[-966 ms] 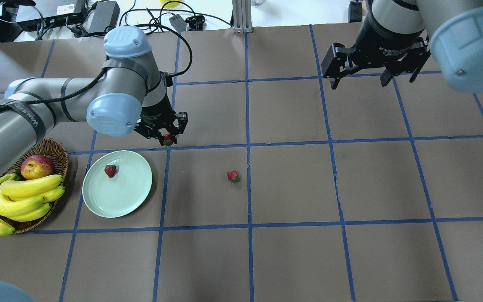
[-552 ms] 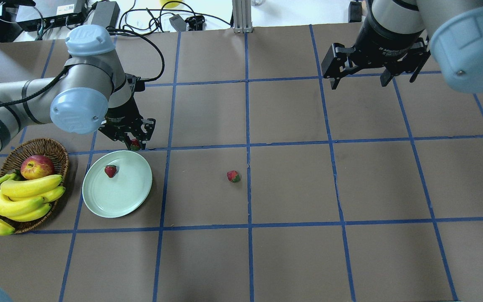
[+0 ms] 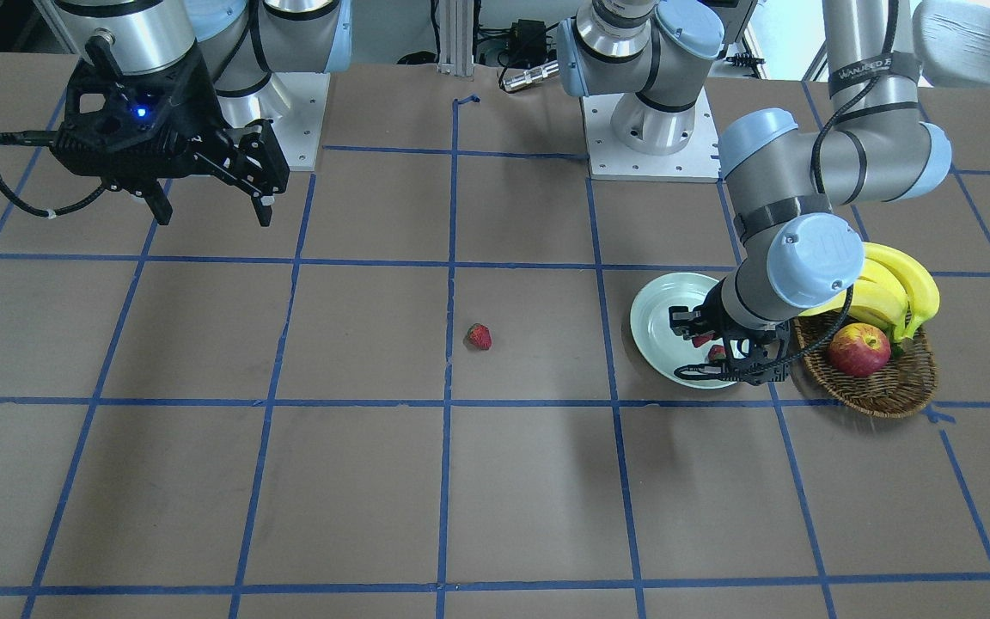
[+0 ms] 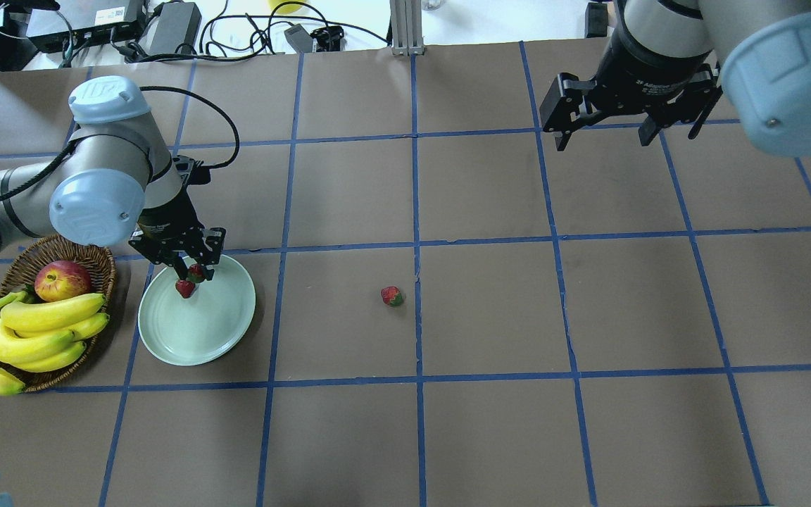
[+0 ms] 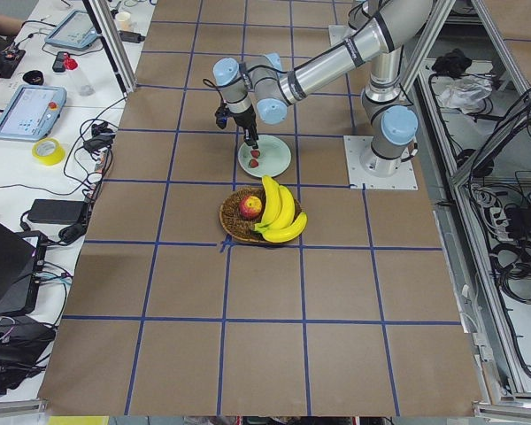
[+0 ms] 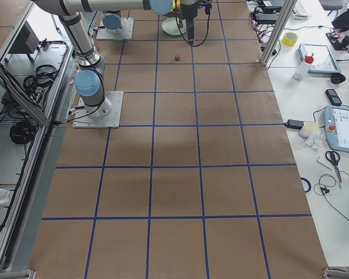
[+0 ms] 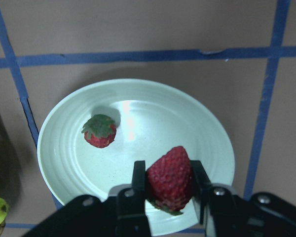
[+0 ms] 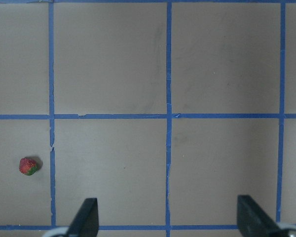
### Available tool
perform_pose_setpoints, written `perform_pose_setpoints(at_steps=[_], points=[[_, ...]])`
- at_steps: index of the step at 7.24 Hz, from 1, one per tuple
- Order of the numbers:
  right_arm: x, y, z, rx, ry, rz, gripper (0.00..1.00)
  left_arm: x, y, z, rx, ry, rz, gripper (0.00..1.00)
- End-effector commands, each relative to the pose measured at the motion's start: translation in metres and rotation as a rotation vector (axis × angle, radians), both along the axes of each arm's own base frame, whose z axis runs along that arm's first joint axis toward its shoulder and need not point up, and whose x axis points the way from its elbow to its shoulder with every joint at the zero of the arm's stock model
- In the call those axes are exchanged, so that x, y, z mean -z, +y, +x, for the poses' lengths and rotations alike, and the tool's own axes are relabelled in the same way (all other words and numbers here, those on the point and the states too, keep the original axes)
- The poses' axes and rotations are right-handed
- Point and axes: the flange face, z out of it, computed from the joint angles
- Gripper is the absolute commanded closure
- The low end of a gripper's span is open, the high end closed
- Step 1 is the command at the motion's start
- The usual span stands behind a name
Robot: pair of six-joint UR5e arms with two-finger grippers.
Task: Collect all strawberries into plate
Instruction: 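Lower the strawberry onto the plate and open the left gripper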
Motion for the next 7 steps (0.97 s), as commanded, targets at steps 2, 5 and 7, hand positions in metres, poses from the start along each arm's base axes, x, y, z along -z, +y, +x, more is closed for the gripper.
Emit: perform_pose_setpoints(at_steps=[2, 5, 7], points=[[0.001, 0.0, -0.001, 0.005, 0.0, 0.003, 0.0, -0.025, 0.002, -0.044, -0.052, 0.071, -0.069, 0.0], [0.001, 0.001, -0.001, 0.006, 0.001, 0.003, 0.0, -0.027, 0.029, -0.157, -0.243, 0.053, -0.073, 0.0], [0.001, 0.001, 0.0, 0.005, -0.002, 0.004, 0.0, -0.021, 0.03, -0.19, -0.448, 0.175, -0.034, 0.02]])
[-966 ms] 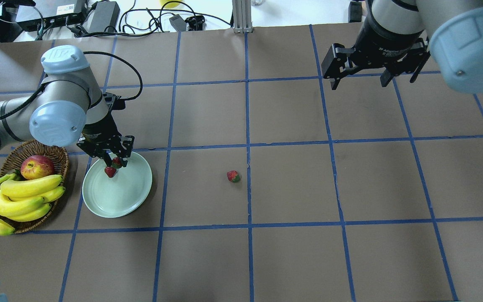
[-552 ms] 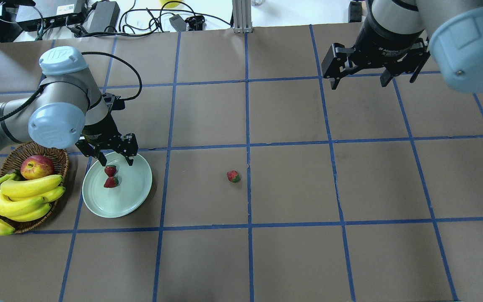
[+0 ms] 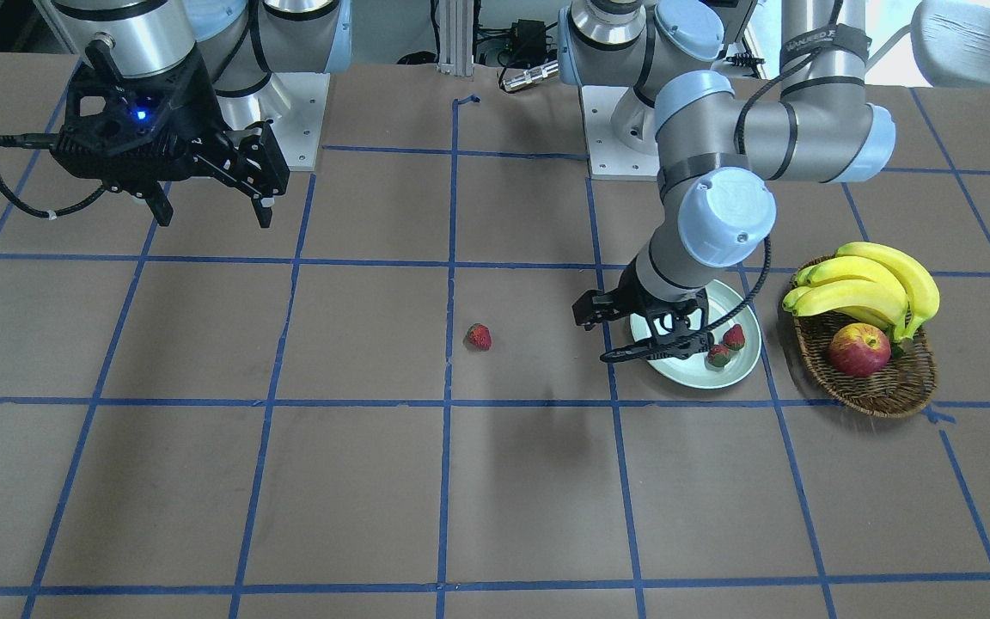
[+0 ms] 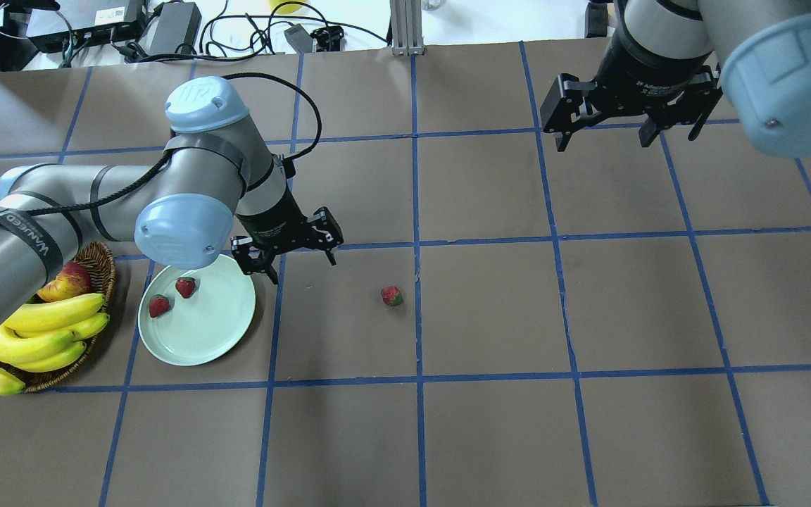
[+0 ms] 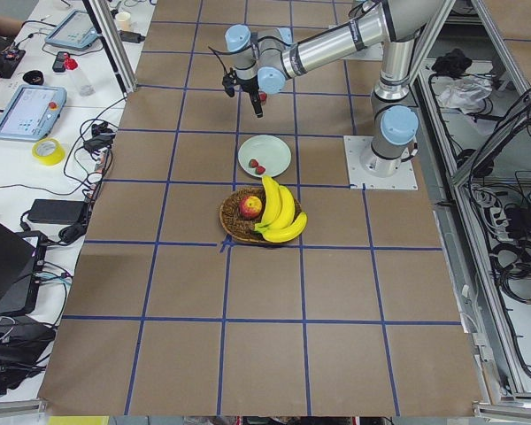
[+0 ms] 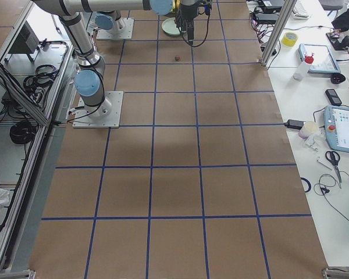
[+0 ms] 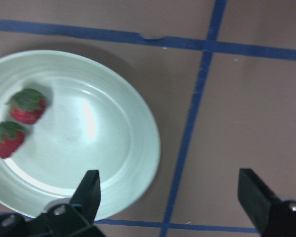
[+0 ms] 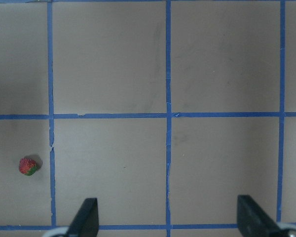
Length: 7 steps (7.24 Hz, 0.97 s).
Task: Collect all strawberries into plate
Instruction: 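Move the left gripper to the last strawberry on the table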
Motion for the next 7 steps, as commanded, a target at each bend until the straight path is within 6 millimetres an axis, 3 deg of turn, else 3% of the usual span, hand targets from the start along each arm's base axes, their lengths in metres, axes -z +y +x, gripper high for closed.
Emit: perform_pose_setpoints(at_steps=[1, 3, 5, 7], points=[[0.0, 0.0, 0.001, -0.002, -0.001, 0.001, 0.0, 0.005, 0.006, -0.025, -0.139, 0.049, 0.039, 0.06], [-0.001, 0.001, 0.001, 0.0, 0.0, -0.001, 0.0, 0.019, 0.01, -0.041, -0.261, 0.004, 0.089, 0.03], [-0.001, 0.002, 0.001, 0.0, 0.0, -0.001, 0.0, 0.036, 0.007, -0.071, -0.401, -0.014, 0.057, 0.01], [0.0, 0.002, 0.001, 0.0, -0.002, 0.001, 0.0, 0.057, 0.008, -0.079, -0.399, -0.041, 0.073, 0.01]])
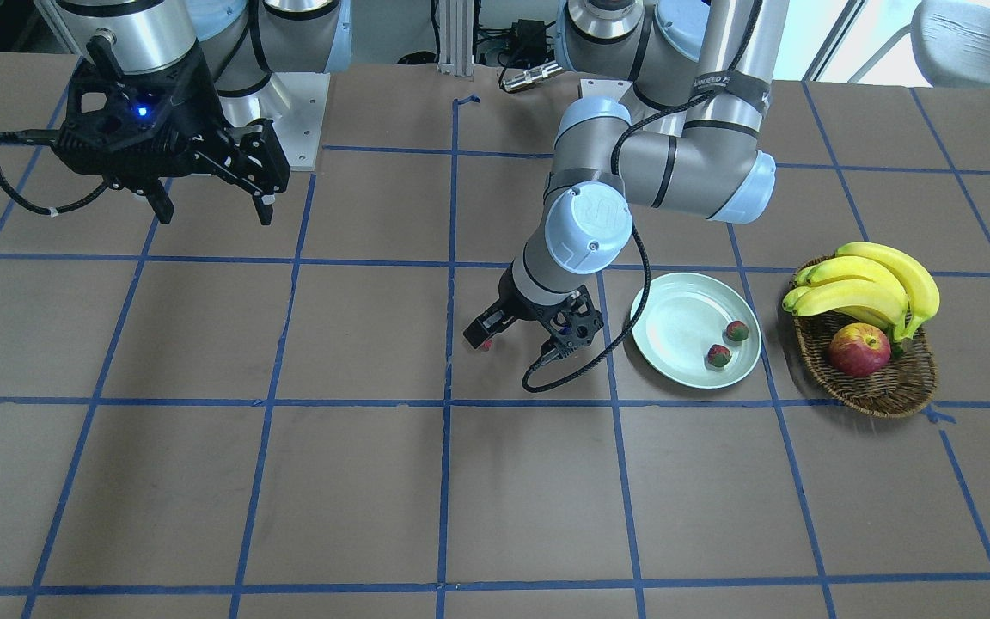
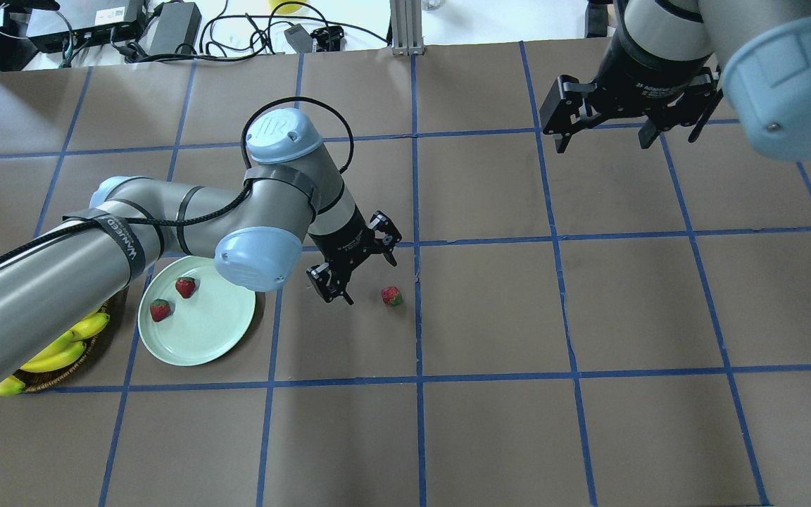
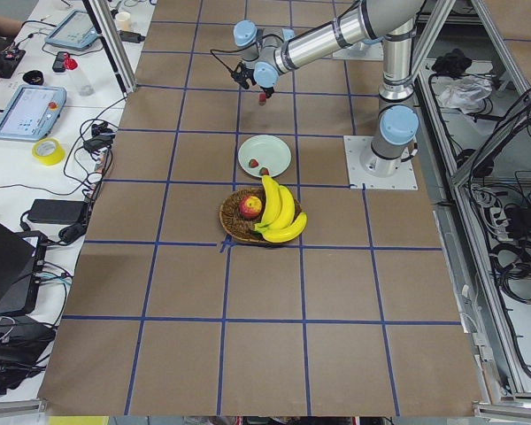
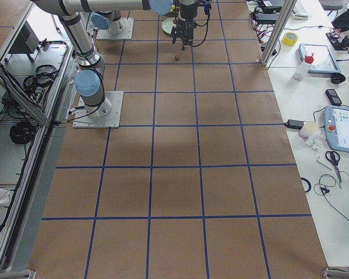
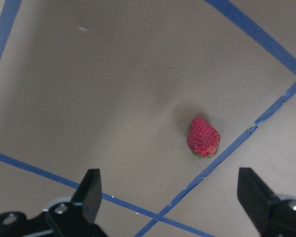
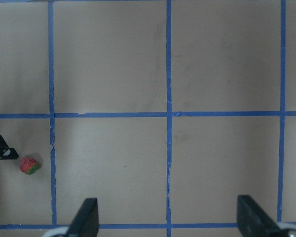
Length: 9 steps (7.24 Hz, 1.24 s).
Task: Collect all strawberries into plate
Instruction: 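Move the left gripper to the last strawberry on the table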
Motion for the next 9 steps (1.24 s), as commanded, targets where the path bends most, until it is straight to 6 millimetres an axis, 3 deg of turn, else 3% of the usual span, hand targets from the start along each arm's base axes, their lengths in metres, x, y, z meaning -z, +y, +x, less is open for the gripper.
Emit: perform_pose_setpoints(at_steps=[1, 5, 7, 9], points=[[0.0, 0.001, 0.0, 0.0, -0.001, -0.001, 0.0, 0.019, -0.001, -0.007, -0.006, -0.029, 0.015, 0.01], [0.0, 0.001, 0.0, 0.0, 0.001, 0.001, 0.0, 0.044, -0.002, -0.009, -0.008, -0.038, 0.054, 0.04], [0.001, 0.002, 0.0, 0.0, 0.001, 0.002, 0.0, 0.049, 0.0, -0.012, -0.04, -0.042, 0.071, 0.17], [0.0, 0.003, -0.001, 0.002, 0.003, 0.0, 0.0, 0.051, 0.001, -0.014, -0.049, -0.026, 0.082, 0.23]])
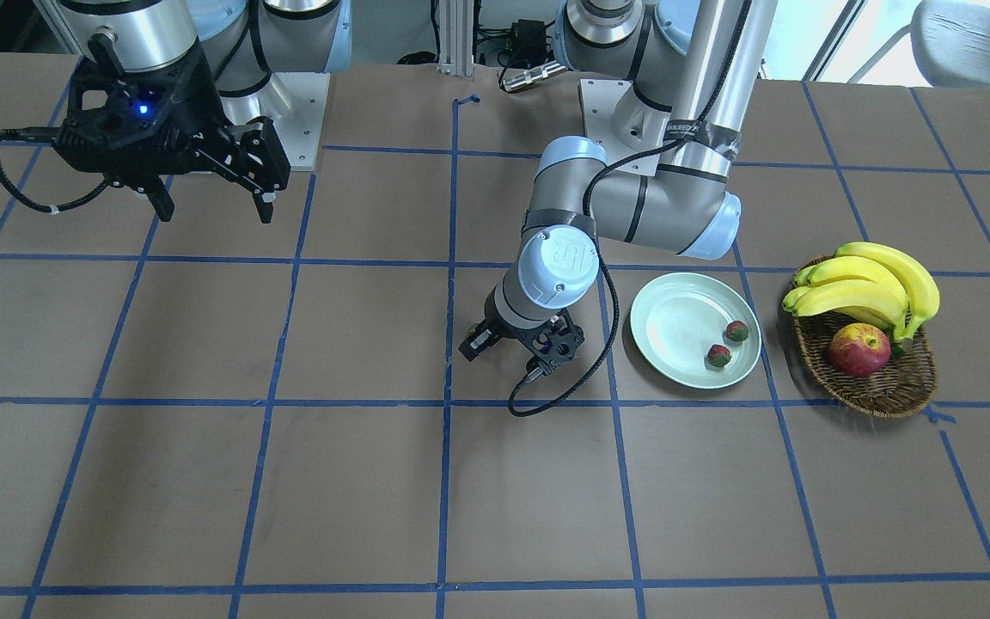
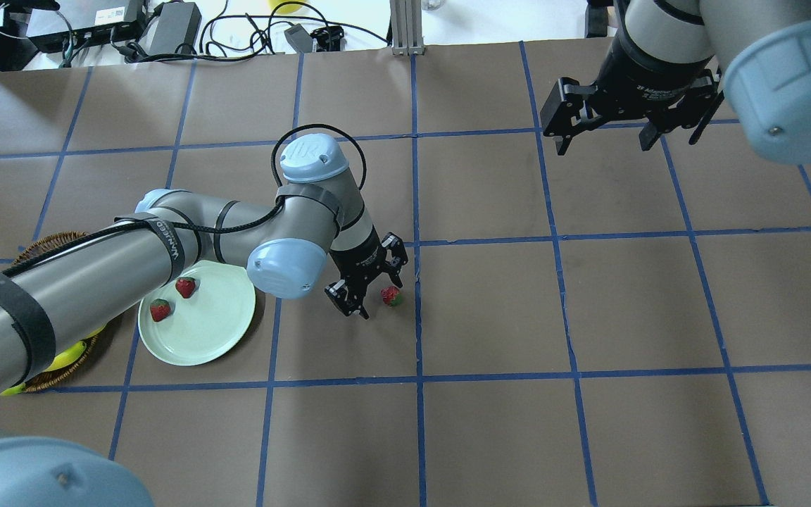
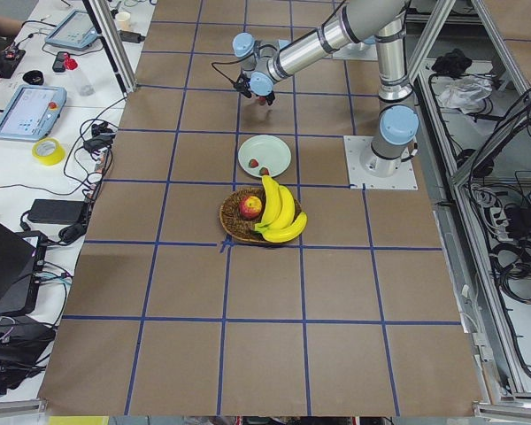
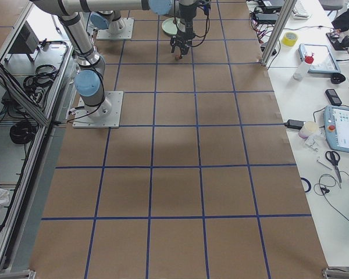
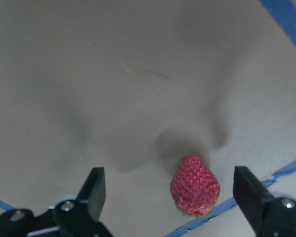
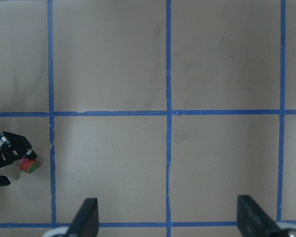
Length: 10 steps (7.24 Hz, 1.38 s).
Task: Collect all strawberries into plate
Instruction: 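Move the left gripper to the last strawberry on the table, then lower the left gripper and close it on the last strawberry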
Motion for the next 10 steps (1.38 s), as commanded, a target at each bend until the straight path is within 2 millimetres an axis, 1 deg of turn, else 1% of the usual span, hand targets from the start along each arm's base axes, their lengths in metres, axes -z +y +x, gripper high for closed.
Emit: perform_pose_setpoints(at_steps=[1, 2, 3, 4, 5, 6, 7, 8, 9, 10], points=[[0.0, 0.001, 0.0, 0.0, 0.001, 0.001, 0.0, 0.002, 0.001, -0.003, -0.01, 0.029, 0.012, 0.25], [0.0, 0.001, 0.0, 0.0, 0.001, 0.0, 0.0, 0.002, 0.001, -0.004, -0.011, 0.032, 0.013, 0.33], [0.001, 0.001, 0.001, -0.002, 0.001, 0.001, 0.0, 0.002, 0.0, -0.004, -0.011, 0.032, 0.011, 0.62], [0.001, 0.001, 0.001, -0.002, 0.001, 0.001, 0.0, 0.0, -0.001, -0.004, -0.002, 0.035, 0.007, 1.0], [0.001, 0.001, 0.001, -0.002, 0.001, 0.001, 0.0, 0.0, 0.0, -0.004, 0.009, 0.037, 0.004, 1.0], [0.001, 0.001, 0.001, -0.002, 0.001, 0.001, 0.0, -0.007, -0.003, -0.004, 0.047, 0.042, -0.02, 1.0], [0.001, 0.001, 0.001, 0.0, 0.0, 0.001, 0.0, -0.022, -0.011, -0.001, 0.167, 0.071, -0.069, 1.0], [0.001, 0.001, 0.0, 0.001, 0.0, 0.001, 0.0, -0.04, -0.019, 0.012, 0.214, -0.005, -0.078, 1.0], [0.001, 0.001, 0.001, 0.0, 0.0, 0.001, 0.0, -0.065, -0.034, 0.019, 0.32, -0.061, -0.113, 1.0], [0.001, 0.001, 0.0, 0.001, 0.001, 0.001, 0.0, -0.083, -0.048, 0.04, 0.442, -0.035, -0.116, 1.0]])
